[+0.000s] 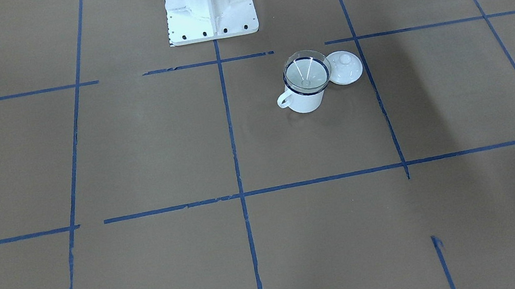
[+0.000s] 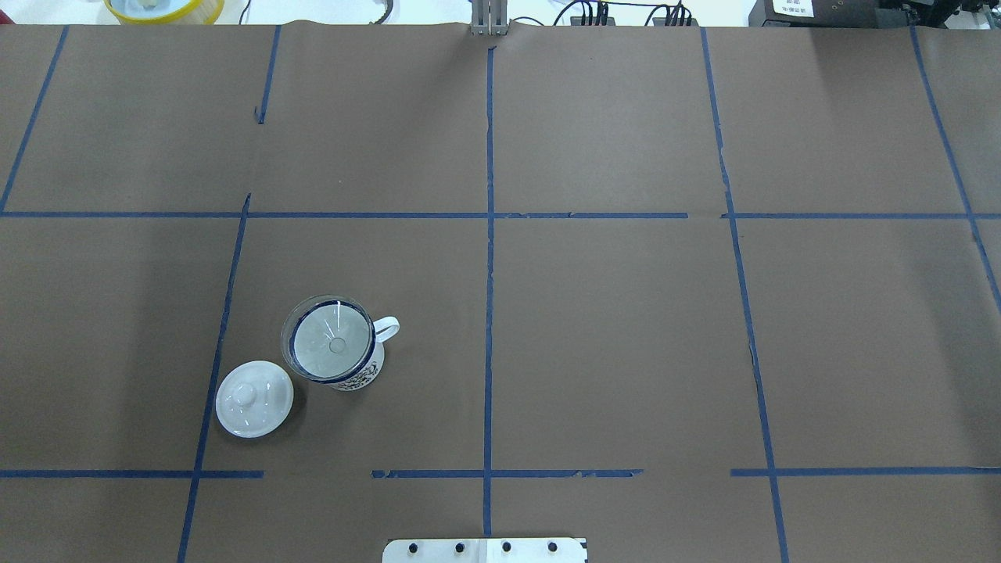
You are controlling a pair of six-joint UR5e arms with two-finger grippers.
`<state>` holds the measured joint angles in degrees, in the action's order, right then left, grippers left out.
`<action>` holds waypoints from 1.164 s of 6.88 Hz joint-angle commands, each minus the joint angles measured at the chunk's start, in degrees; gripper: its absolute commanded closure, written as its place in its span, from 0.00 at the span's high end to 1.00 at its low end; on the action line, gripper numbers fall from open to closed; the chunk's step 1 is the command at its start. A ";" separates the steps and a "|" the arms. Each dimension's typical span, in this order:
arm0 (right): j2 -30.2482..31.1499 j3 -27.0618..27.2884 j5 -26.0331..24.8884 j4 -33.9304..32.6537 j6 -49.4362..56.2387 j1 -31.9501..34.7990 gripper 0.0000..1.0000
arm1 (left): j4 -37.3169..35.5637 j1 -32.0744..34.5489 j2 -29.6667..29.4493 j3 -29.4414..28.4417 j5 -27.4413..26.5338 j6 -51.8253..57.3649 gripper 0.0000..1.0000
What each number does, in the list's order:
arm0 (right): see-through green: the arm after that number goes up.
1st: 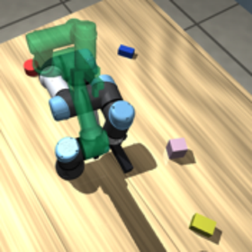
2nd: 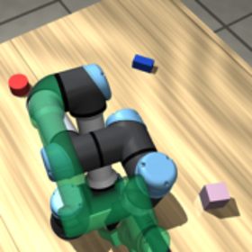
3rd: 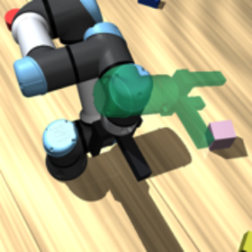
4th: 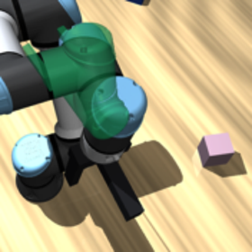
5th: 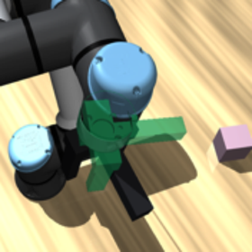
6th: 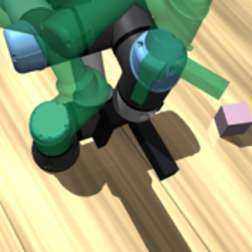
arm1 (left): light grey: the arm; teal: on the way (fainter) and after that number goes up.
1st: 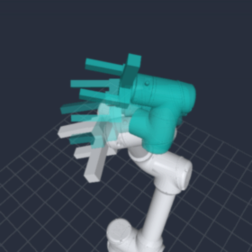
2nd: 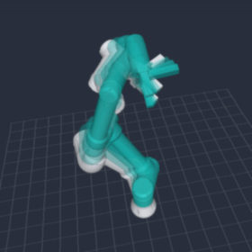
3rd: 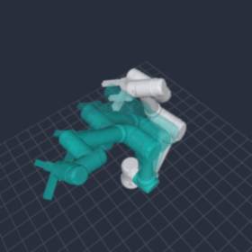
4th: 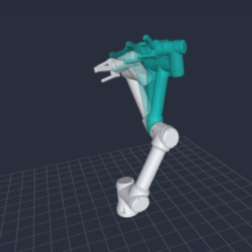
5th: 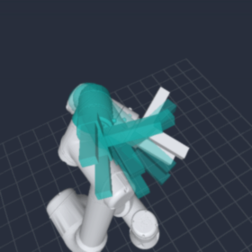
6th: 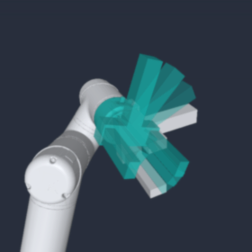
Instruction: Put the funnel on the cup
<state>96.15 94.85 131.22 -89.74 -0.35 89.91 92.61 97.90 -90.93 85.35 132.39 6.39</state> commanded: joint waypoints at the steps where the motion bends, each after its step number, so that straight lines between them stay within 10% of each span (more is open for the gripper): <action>1: 0.00 -0.02 0.00 0.00 0.00 0.00 1.00 | -3.66 -0.16 -1.17 1.30 6.27 -5.20 1.00; 8: 0.00 0.07 0.00 0.00 0.00 0.00 1.00 | -2.44 -1.83 0.14 3.68 6.56 -7.44 1.00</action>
<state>96.15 94.87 131.22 -89.74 -0.35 89.91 89.96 96.11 -90.83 88.96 138.77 -0.92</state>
